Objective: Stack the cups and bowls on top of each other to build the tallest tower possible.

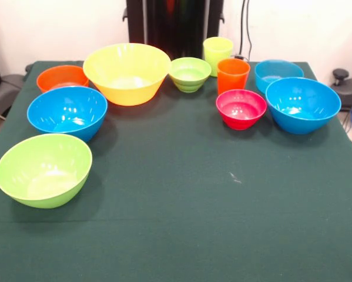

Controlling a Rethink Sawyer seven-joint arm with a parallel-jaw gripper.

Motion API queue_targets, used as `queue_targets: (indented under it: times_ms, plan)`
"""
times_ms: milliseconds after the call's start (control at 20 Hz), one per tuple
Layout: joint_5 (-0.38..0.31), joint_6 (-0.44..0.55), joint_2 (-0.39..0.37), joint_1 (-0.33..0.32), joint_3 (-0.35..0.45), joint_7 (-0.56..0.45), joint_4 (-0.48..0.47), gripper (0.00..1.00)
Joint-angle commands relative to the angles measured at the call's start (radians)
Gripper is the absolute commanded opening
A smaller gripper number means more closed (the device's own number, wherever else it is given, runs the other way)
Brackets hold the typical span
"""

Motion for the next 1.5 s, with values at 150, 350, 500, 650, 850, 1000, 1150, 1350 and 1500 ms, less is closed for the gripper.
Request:
queue_targets:
  times_ms: [150, 350, 500, 650, 850, 1000, 1150, 1350, 1500]
  plan:
    - [-0.129, -0.135, 0.115, -0.108, 0.041, 0.016, 0.087, 1.0]
    - [-0.173, -0.147, 0.157, -0.142, 0.049, 0.007, 0.057, 1.0]
    - [-0.199, -0.183, 0.195, -0.187, 0.078, 0.0, 0.05, 1.0]
    - [-0.245, -0.184, 0.236, -0.217, 0.081, -0.013, 0.015, 1.0]
    - [-0.301, -0.179, 0.291, -0.259, 0.085, -0.032, -0.039, 1.0]
    - [-0.343, -0.19, 0.342, -0.289, 0.095, -0.04, -0.077, 1.0]
    - [-0.386, -0.203, 0.394, -0.315, 0.105, -0.041, -0.113, 1.0]
    - [-0.439, -0.19, 0.442, -0.347, 0.124, -0.056, -0.167, 1.0]
    - [-0.474, -0.146, 0.441, -0.383, 0.172, -0.095, -0.193, 1.0]
